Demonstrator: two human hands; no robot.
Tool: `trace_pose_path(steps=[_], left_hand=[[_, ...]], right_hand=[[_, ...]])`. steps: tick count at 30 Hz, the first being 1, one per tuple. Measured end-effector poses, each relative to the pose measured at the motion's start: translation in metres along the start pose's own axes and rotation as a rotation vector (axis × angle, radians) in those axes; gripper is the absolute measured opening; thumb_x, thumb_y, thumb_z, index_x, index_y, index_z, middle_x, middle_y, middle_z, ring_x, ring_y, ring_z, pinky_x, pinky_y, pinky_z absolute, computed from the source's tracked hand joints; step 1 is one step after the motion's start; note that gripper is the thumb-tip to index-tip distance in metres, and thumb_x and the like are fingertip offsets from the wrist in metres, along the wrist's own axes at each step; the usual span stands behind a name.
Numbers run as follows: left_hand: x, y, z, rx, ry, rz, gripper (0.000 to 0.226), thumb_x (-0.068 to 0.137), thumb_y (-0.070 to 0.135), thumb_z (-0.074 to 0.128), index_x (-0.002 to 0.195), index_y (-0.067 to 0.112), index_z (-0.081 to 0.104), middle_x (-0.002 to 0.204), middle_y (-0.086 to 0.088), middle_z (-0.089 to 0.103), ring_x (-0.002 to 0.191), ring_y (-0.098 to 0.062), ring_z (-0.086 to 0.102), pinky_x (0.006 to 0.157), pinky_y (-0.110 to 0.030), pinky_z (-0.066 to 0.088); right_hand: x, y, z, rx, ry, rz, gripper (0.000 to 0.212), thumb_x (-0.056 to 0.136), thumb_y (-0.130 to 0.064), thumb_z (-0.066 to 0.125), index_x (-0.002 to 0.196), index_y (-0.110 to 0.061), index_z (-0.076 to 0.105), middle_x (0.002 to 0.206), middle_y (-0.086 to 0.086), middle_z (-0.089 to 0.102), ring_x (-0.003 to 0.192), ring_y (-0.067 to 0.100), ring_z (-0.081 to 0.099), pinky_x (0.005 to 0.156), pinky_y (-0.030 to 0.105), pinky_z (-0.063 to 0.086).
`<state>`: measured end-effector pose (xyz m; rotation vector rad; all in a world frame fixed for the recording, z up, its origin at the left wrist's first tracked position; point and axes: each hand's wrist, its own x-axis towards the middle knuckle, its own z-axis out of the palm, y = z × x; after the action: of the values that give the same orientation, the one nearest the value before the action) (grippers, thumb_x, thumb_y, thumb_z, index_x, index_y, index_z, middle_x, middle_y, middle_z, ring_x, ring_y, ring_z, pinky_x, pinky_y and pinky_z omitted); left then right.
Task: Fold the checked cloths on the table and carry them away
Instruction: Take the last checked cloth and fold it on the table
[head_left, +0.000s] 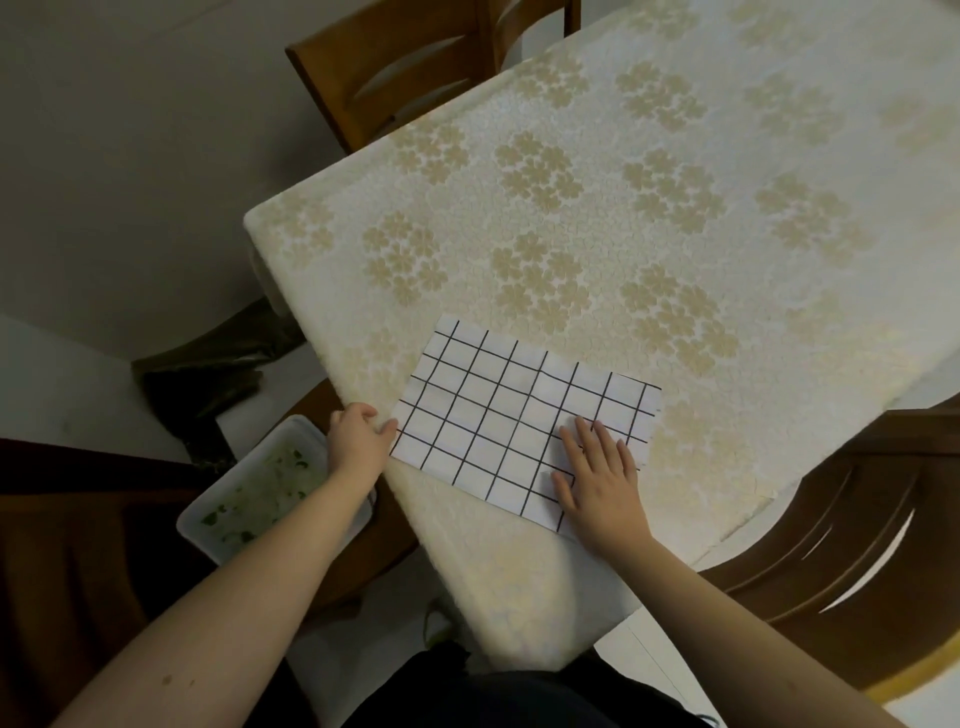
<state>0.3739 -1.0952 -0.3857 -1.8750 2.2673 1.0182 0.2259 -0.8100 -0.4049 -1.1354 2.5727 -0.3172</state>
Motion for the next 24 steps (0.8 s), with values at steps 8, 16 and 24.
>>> trace_pose_path(steps=[8, 16, 24], left_hand=[[-0.023, 0.008, -0.004, -0.047, -0.042, 0.152, 0.025, 0.088, 0.032, 0.070, 0.100, 0.015, 0.055, 0.102, -0.003, 0.053, 0.090, -0.021, 0.057, 0.072, -0.030, 0.047], [-0.068, 0.016, 0.025, 0.193, -0.434, 0.538, 0.021, 0.086, 0.029, 0.071, 0.104, 0.023, 0.061, 0.097, 0.008, 0.054, 0.086, -0.011, 0.055, 0.078, -0.023, 0.048], [-0.078, 0.001, 0.038, 0.375, -0.312, 0.819, 0.038, 0.090, 0.040, 0.063, 0.122, 0.021, 0.055, 0.121, 0.005, 0.049, 0.109, -0.012, 0.048, 0.090, -0.023, 0.040]], right_hand=[[0.059, -0.014, -0.030, 0.067, 0.010, 0.021, 0.051, 0.098, -0.027, 0.051, 0.146, -0.015, 0.040, 0.151, 0.009, 0.041, 0.142, 0.031, 0.031, 0.115, 0.046, 0.020], [0.148, -0.010, -0.067, 0.099, -0.131, 0.215, 0.042, 0.100, -0.014, 0.037, 0.140, -0.022, 0.046, 0.140, 0.011, 0.049, 0.128, 0.034, 0.042, 0.106, 0.045, 0.030], [0.187, -0.012, -0.068, -0.021, -0.319, 0.312, 0.045, 0.094, -0.050, 0.045, 0.123, -0.019, 0.059, 0.122, 0.011, 0.053, 0.117, 0.033, 0.045, 0.100, 0.044, 0.036]])
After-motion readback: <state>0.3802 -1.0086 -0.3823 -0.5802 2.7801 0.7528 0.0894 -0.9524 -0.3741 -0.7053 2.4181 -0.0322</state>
